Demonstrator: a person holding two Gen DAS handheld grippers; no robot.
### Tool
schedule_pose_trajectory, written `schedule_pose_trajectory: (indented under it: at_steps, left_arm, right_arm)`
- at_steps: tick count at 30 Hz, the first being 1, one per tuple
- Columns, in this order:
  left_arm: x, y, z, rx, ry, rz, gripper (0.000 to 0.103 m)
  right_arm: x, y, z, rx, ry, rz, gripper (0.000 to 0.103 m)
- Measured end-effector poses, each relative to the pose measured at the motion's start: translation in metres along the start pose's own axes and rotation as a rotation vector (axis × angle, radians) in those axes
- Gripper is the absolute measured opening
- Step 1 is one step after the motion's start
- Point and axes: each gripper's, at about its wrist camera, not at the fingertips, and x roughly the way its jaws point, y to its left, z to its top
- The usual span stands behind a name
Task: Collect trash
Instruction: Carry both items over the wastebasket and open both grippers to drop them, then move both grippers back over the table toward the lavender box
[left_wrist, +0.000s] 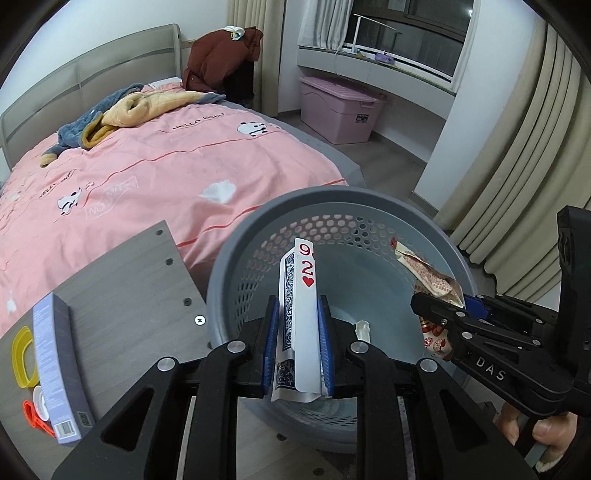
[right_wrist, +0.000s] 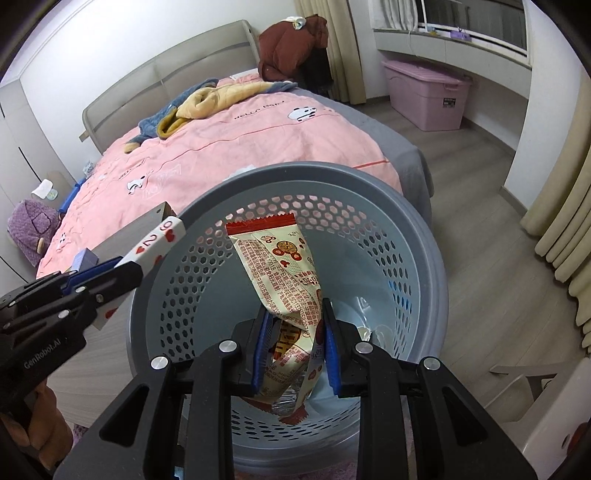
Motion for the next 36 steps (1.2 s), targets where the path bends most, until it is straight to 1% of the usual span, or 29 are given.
schedule_pose_trajectory:
  at_steps: [1,4,6,8,9,10,11,12,13,14,18,29,34,36]
  left_arm:
    - [0.001,-0.002,0.0,0.001,0.002,-0.003,0.021]
    - [0.001,-0.004,-0.001,-0.001,0.0,-0.002,0.022]
    - [0.001,-0.003,0.0,-0.005,0.0,-0.002,0.024]
    - [0.0,-0.001,0.001,-0.012,-0.004,0.003,0.029]
    - [-0.001,-0.001,0.001,-0.014,-0.007,0.007,0.037]
    - [-0.003,0.0,0.002,-0.018,-0.013,0.013,0.044]
    - [-0.004,0.0,0.002,-0.021,-0.02,0.017,0.046]
    - [-0.005,0.001,0.002,-0.024,-0.024,0.021,0.049]
    - [-0.007,0.003,0.002,-0.027,-0.027,0.024,0.05]
    - [-0.008,0.003,0.002,-0.029,-0.028,0.027,0.05]
    - [-0.01,0.007,0.001,-0.046,-0.029,0.042,0.052]
    - [-0.015,0.02,-0.008,-0.087,-0.034,0.09,0.055]
    - [-0.018,0.023,-0.01,-0.096,-0.039,0.102,0.056]
    - [-0.02,0.023,-0.01,-0.099,-0.042,0.103,0.057]
  right_arm:
    - [0.0,-0.002,-0.001,0.002,-0.001,0.001,0.028]
    - [0.002,-0.005,0.0,0.009,-0.004,0.006,0.029]
    - [0.002,-0.006,0.0,0.01,-0.006,0.007,0.029]
    - [0.0,-0.007,0.001,0.01,-0.016,0.007,0.031]
    - [-0.002,-0.006,0.001,0.01,-0.022,0.006,0.036]
    - [-0.003,-0.006,0.002,0.008,-0.027,0.005,0.038]
    - [-0.004,-0.007,0.002,0.005,-0.032,0.001,0.04]
    - [-0.005,-0.007,0.002,0.004,-0.035,-0.002,0.044]
    - [-0.006,-0.007,0.002,0.005,-0.039,-0.005,0.048]
    - [-0.006,-0.007,0.002,0.006,-0.042,-0.005,0.048]
    - [-0.008,-0.007,0.001,0.007,-0.044,-0.008,0.049]
    - [-0.003,-0.001,-0.004,0.005,-0.024,0.006,0.05]
    - [-0.003,0.002,-0.007,0.001,-0.021,0.012,0.053]
    - [-0.004,0.003,-0.007,-0.001,-0.023,0.012,0.054]
